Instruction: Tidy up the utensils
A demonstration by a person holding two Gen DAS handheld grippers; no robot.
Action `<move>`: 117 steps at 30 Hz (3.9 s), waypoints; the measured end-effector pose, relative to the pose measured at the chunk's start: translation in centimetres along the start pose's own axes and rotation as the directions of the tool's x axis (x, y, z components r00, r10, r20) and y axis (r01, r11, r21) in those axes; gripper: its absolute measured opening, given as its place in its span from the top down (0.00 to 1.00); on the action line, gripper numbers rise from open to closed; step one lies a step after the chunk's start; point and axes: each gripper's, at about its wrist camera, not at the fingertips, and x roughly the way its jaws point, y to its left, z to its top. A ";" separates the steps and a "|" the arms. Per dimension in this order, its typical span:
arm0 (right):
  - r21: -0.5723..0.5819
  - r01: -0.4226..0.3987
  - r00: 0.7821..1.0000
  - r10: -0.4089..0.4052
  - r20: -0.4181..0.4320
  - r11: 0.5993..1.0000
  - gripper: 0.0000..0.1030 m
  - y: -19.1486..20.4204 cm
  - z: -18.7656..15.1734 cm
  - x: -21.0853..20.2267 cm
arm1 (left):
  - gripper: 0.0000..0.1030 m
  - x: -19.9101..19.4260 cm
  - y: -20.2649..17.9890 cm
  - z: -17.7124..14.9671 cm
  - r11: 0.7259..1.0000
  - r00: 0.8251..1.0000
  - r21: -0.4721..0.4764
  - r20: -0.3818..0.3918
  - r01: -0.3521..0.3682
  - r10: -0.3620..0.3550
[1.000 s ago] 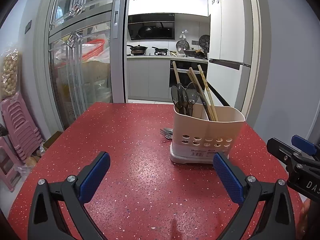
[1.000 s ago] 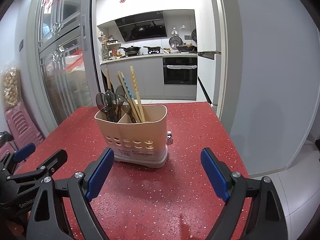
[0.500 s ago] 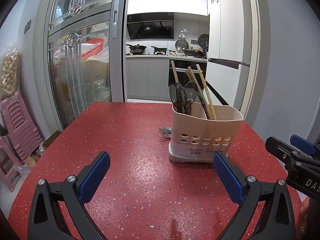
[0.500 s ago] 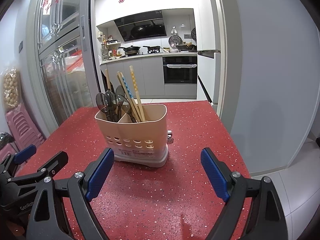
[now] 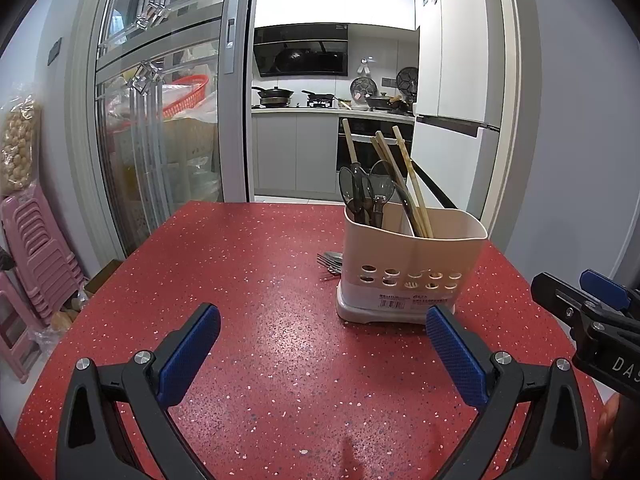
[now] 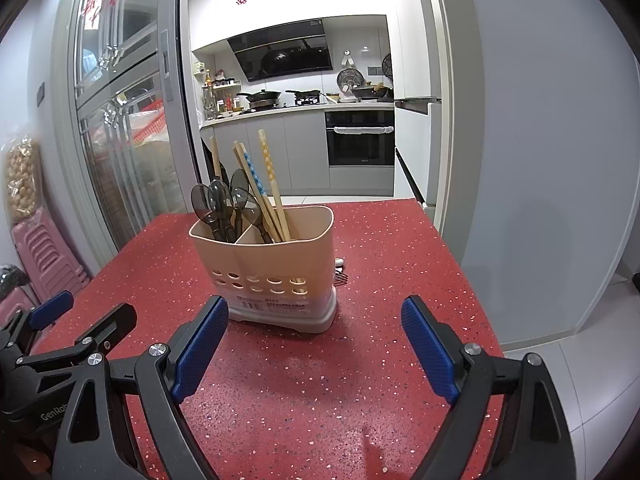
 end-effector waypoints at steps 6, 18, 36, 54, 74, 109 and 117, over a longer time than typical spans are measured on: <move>0.000 -0.003 1.000 0.003 -0.003 1.000 0.12 0.0 -0.1 0.1 | 0.00 0.1 0.1 0.0 1.000 1.000 -0.006 -0.004 0.001 -0.001; 0.001 -0.004 1.000 0.004 -0.004 1.000 0.12 0.1 -0.1 0.1 | 0.00 0.1 0.1 0.0 1.000 1.000 -0.009 -0.004 0.002 -0.002; 0.002 -0.005 1.000 0.005 -0.006 1.000 0.12 0.1 -0.1 0.1 | 0.00 0.3 0.0 0.1 1.000 1.000 -0.006 -0.008 0.001 -0.001; 0.004 -0.005 1.000 0.005 -0.007 1.000 0.12 0.1 -0.1 0.1 | 0.00 0.3 -0.4 0.1 1.000 1.000 -0.004 -0.009 0.000 0.000; 0.004 -0.006 1.000 0.006 -0.008 1.000 0.12 0.0 -0.1 0.1 | 0.00 0.2 -0.3 0.3 1.000 1.000 -0.005 -0.009 -0.002 0.002; 0.006 -0.009 1.000 0.009 -0.007 1.000 0.12 0.0 -0.1 0.0 | 0.00 0.1 -0.2 0.4 1.000 1.000 -0.007 -0.009 -0.006 0.006; 0.007 -0.009 1.000 0.009 -0.008 1.000 0.12 0.1 -0.2 0.0 | 0.00 -0.5 0.0 0.5 1.000 1.000 -0.016 -0.005 0.005 -0.005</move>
